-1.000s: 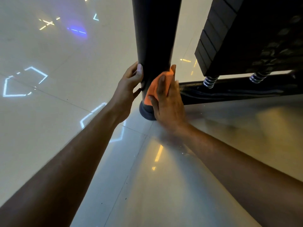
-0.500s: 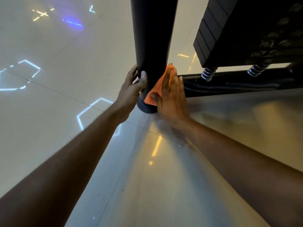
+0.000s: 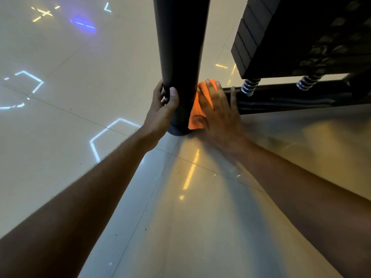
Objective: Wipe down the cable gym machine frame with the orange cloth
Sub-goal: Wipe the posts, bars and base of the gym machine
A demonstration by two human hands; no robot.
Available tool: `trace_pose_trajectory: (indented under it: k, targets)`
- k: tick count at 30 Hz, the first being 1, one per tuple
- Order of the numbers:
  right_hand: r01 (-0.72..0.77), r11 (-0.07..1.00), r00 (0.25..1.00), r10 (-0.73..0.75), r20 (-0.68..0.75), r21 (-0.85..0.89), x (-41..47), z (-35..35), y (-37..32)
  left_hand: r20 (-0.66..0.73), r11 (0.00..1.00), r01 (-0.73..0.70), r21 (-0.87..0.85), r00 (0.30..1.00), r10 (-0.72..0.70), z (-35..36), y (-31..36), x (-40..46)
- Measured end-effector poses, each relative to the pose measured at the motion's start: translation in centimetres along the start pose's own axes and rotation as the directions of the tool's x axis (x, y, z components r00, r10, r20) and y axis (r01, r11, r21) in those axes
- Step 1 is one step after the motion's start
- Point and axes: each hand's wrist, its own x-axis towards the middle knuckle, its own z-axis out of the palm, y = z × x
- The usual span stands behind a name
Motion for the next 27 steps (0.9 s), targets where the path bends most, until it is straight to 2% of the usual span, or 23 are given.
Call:
trace_pose_trajectory:
  k: [2, 4, 6, 8, 10, 12, 15, 18, 21, 24, 25, 27]
  targets:
    - [0.007, 1.0, 1.0, -0.007, -0.022, 0.019, -0.6, -0.1, 1.1, 0.014, 0.999, -0.021, 0.025, 1.0, 0.02, 0.3, -0.2, -0.2]
    - [-0.159, 0.965, 0.985, 0.17, -0.036, 0.211, -0.2, -0.7, -0.9, 0.008, 0.995, -0.067, 0.075, 0.998, 0.066, 0.9, -0.5, -0.4]
    - [-0.31, 0.894, 0.943, 0.333, -0.014, 0.324, 1.1, -1.7, -3.6, -0.02, 0.983, -0.121, 0.139, 0.992, 0.125, 1.5, -0.8, -0.4]
    - [-0.265, 0.905, 0.959, 0.283, -0.008, 0.332, 1.7, -2.2, -3.7, -0.063, 0.974, -0.146, 0.176, 0.985, 0.159, 2.0, -0.9, -0.4]
    - [-0.094, 0.977, 0.994, 0.101, -0.028, 0.194, 0.8, -1.7, -0.9, -0.09, 0.973, -0.146, 0.177, 0.982, 0.163, 2.5, -1.1, -0.3]
    - [-0.017, 0.994, 0.997, 0.025, -0.071, 0.111, -0.7, -0.9, 2.5, -0.094, 0.976, -0.141, 0.166, 0.983, 0.158, 2.9, -1.0, -0.4]
    - [-0.134, 0.982, 0.986, 0.145, -0.083, 0.131, -2.1, -1.1, 3.5, -0.105, 0.973, -0.14, 0.185, 0.981, 0.161, 2.9, -0.9, -0.5]
    - [-0.254, 0.943, 0.962, 0.27, -0.049, 0.216, -1.0, -2.0, -0.5, -0.132, 0.969, -0.15, 0.196, 0.975, 0.177, 2.9, -1.4, -0.1]
    - [-0.146, 0.948, 0.988, 0.152, 0.0, 0.284, 0.0, -2.4, -3.3, -0.165, 0.967, -0.151, 0.206, 0.969, 0.186, 2.8, -2.0, 0.2]
    - [-0.025, 0.983, 0.996, 0.039, -0.075, 0.181, -0.7, -1.4, -0.1, -0.156, 0.969, -0.136, 0.208, 0.973, 0.17, 2.6, -1.6, -0.2]
    - [-0.021, 0.988, 0.994, 0.036, -0.1, 0.151, -1.1, -1.1, 1.5, -0.145, 0.968, -0.137, 0.209, 0.975, 0.169, 2.5, -1.5, -0.3]
    - [-0.114, 0.982, 0.989, 0.127, -0.075, 0.152, -1.7, -1.2, 3.0, -0.117, 0.969, -0.145, 0.202, 0.978, 0.171, 2.2, -1.5, -0.4]
